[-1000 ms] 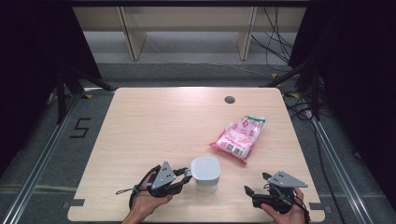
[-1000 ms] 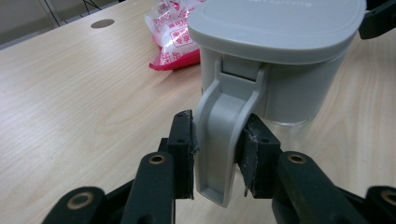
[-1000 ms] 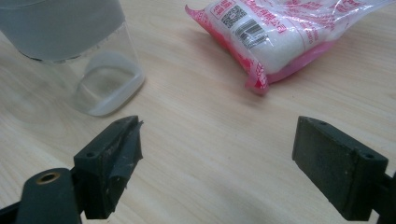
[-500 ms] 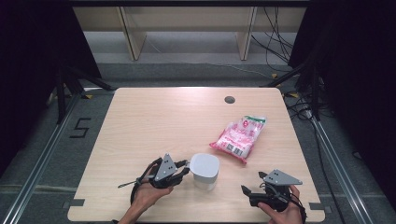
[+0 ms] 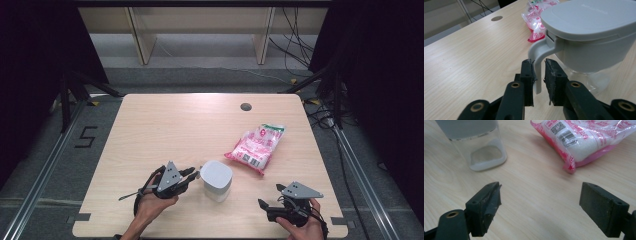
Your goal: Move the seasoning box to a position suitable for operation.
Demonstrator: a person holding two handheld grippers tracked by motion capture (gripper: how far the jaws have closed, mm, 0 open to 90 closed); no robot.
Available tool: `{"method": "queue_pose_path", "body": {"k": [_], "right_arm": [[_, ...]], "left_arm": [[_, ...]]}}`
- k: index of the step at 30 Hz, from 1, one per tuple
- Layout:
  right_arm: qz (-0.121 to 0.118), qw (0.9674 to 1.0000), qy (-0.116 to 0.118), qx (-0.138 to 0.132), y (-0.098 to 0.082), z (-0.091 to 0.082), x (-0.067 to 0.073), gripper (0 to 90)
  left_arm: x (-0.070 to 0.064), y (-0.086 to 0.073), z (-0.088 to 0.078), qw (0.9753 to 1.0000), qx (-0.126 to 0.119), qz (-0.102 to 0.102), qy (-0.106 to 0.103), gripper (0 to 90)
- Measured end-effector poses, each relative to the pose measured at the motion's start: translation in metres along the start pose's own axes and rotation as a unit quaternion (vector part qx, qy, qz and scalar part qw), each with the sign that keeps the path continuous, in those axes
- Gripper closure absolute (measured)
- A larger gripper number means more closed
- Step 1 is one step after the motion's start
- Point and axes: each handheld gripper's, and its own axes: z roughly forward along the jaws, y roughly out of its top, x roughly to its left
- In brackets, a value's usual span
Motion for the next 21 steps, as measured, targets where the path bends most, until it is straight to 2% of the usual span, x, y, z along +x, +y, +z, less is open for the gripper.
{"method": "queue_pose_path", "body": {"k": [1,3,5,8,11,12,15,18,20,21], "right_arm": [[-0.012,0.9999,0.001,-0.001,0.0,0.001,-0.001,17.9],[-0.015,0.9999,0.003,-0.001,0.0,0.001,-0.001,17.9],[-0.013,0.9999,0.004,-0.001,0.0,0.001,-0.001,17.9],[-0.011,0.9999,0.002,-0.002,0.0,0.001,-0.001,18.1],[-0.012,0.9999,0.001,0.0,0.0,0.0,-0.001,18.2],[-0.013,0.9999,0.002,-0.001,0.0,0.001,-0.001,18.3],[-0.017,0.9998,0.009,-0.003,0.0,0.002,-0.001,18.5],[-0.011,0.9999,0.007,-0.004,0.0,0.002,-0.001,18.6],[-0.016,0.9999,0.004,0.0,0.0,0.001,-0.001,18.6],[0.001,1.0,0.003,0.003,0.0,0.0,0.001,18.5]], "left_arm": [[0.0,0.0,0.001,1.0,0.001,0.002,0.003,74.4],[0.0,0.0,0.006,0.9999,0.008,0.012,0.004,74.4],[0.0,0.0,0.01,0.9999,0.011,0.007,0.004,74.4],[0.0,0.0,0.016,0.9998,0.014,0.014,0.0,76.7],[0.002,-0.001,0.022,0.9999,0.013,0.007,-0.004,80.4],[0.001,-0.001,0.023,0.9999,0.012,0.004,0.0,80.8],[0.002,-0.002,0.023,0.9999,0.007,-0.013,-0.002,82.1],[0.003,-0.002,0.022,0.9999,0.01,-0.008,0.006,82.2],[0.005,-0.003,0.022,0.9998,0.007,-0.017,0.01,82.3],[0.006,-0.003,0.022,0.9997,0.007,-0.022,0.011,82.5]]}}
